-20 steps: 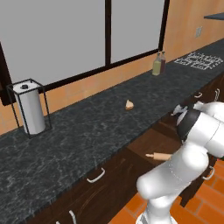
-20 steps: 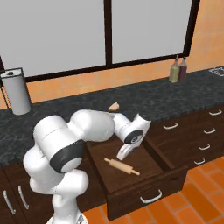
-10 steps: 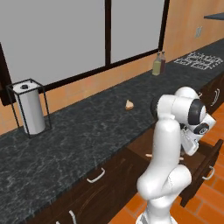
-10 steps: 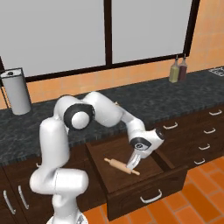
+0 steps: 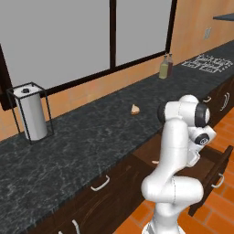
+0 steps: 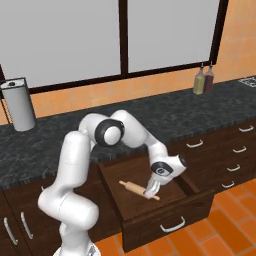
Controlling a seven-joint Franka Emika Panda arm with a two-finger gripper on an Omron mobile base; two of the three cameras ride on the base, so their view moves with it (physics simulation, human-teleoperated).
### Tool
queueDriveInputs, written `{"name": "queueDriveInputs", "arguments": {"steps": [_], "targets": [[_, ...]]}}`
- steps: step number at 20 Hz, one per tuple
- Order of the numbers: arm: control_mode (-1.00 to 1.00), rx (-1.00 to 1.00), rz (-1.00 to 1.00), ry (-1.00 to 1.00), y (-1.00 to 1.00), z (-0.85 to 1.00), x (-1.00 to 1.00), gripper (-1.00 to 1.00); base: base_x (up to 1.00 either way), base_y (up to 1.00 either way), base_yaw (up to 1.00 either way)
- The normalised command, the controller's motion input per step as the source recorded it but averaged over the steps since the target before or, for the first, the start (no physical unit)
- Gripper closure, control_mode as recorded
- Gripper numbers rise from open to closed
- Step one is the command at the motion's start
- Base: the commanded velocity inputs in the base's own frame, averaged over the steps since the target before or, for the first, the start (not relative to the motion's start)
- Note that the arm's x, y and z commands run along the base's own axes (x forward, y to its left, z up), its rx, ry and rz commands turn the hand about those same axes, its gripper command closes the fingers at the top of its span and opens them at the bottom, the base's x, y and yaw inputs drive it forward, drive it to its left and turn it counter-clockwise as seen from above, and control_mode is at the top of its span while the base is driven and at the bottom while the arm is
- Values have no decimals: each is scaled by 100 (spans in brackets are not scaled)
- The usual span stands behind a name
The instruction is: Pick the rolling pin from the drawer and place it on the counter.
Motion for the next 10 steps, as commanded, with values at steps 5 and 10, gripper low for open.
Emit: {"name": "queueDriveInputs", "arguments": {"steps": [5,10], "targets": [[-100,-6,2,4,35,-55,4,-100,0,0,0],[-100,-16,0,14,50,-74,0,100,0,0,0]]}}
